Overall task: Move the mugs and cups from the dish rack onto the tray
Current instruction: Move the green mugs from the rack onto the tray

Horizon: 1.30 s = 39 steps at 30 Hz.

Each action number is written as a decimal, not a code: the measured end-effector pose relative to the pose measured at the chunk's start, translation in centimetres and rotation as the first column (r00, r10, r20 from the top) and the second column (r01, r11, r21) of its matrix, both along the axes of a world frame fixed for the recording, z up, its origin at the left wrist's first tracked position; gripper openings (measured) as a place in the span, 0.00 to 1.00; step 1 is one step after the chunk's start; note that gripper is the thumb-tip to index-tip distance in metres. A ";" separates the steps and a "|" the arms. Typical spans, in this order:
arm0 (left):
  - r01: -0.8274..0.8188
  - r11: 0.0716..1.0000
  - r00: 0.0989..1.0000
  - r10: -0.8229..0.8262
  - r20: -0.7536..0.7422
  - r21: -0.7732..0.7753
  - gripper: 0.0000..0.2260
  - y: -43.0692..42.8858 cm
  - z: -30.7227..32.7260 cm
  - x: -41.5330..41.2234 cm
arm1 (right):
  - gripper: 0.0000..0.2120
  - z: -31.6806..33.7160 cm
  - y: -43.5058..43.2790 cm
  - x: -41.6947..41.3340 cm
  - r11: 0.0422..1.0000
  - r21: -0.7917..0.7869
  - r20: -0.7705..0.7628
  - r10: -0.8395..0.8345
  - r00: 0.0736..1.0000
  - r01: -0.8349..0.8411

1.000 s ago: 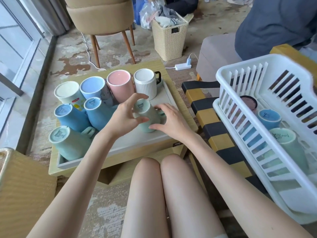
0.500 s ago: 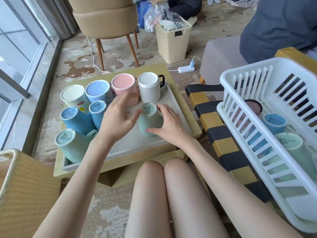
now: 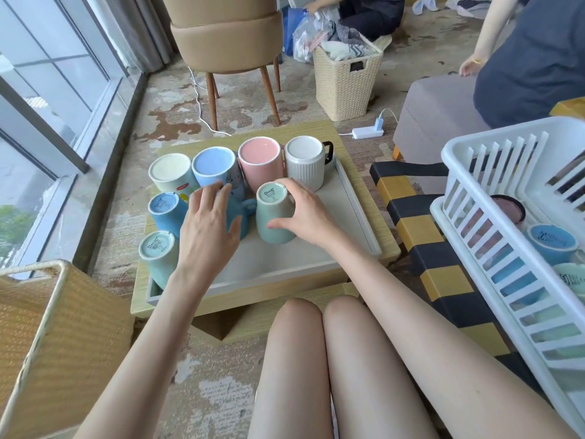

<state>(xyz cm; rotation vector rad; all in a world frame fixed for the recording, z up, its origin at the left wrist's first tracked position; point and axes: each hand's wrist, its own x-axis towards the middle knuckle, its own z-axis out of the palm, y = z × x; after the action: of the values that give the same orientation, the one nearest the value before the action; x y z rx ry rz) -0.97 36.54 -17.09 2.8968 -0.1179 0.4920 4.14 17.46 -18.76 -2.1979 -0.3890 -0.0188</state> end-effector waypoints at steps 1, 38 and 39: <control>0.003 1.000 1.000 -0.003 0.005 0.004 0.27 0.0 -0.2 0.0 | 0.36 0.1 0.2 0.2 0.999 -0.035 0.014 -0.008 1.000 0.009; 0.214 0.975 0.973 -0.207 0.099 -0.059 0.16 -6.5 2.7 0.4 | 0.25 5.3 -7.0 -4.4 0.956 -0.271 0.227 -0.052 0.972 0.114; 0.250 0.965 0.964 -0.241 0.109 -0.074 0.15 -7.9 3.0 0.6 | 0.24 6.2 -8.5 -5.3 0.947 -0.285 0.243 -0.081 0.967 0.151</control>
<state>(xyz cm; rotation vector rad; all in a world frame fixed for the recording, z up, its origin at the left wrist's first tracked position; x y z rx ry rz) -0.38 28.68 -14.07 2.7208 -0.4531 0.5792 -1.13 8.96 -12.59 -2.5293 -0.4099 -0.2990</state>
